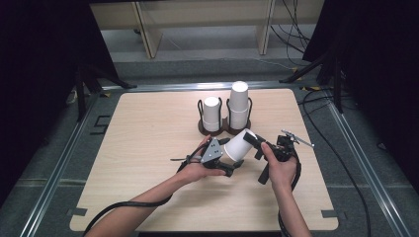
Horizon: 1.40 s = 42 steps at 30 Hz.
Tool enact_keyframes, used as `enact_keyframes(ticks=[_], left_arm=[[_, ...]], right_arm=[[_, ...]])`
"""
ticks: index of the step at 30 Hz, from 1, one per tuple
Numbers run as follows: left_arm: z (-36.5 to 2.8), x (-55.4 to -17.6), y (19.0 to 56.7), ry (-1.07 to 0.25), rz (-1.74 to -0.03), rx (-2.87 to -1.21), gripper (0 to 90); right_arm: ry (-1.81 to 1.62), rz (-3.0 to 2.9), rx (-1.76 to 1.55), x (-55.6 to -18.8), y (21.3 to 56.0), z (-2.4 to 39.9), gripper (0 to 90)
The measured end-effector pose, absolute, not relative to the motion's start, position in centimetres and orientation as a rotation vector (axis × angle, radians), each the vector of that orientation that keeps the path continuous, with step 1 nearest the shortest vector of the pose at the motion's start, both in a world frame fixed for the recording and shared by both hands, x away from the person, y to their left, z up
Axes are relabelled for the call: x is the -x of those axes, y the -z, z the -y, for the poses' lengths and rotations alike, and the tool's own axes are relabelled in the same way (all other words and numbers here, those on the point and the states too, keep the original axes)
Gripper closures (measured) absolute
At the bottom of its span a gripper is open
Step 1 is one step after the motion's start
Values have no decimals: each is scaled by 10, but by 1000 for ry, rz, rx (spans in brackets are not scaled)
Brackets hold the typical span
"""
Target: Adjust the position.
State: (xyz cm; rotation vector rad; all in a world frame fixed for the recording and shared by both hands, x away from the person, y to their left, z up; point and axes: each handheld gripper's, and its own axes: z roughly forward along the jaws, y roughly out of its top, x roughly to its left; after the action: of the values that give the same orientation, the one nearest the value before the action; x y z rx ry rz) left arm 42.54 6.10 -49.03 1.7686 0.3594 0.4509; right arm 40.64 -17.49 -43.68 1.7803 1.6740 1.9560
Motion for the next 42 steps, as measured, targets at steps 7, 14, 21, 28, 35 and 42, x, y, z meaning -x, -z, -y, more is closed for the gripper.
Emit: enact_keyframes(ticks=[7, 14, 21, 28, 35, 42], left_arm=[[-59, -426, 489, -446, -365, -1748, 101], [-60, -426, 487, -462, -361, -1763, 138], [-61, -426, 486, -465, -359, -1755, 173], [-64, -426, 479, -466, -347, -1746, 214], [-68, -426, 475, -457, -348, -1740, 241], [-70, -426, 472, -439, -346, -1750, 264]], right_arm=[[-1929, -1684, -1774, -406, 437, 174, 368], [-1945, -1679, -1771, -407, 438, 173, 367], [-1957, -1673, -1760, -407, 438, 173, 362], [-1898, -1682, -1704, -407, 438, 170, 325], [-1912, -1684, -1660, -406, 436, 167, 307], [-1898, -1678, -1641, -406, 434, 168, 304]])
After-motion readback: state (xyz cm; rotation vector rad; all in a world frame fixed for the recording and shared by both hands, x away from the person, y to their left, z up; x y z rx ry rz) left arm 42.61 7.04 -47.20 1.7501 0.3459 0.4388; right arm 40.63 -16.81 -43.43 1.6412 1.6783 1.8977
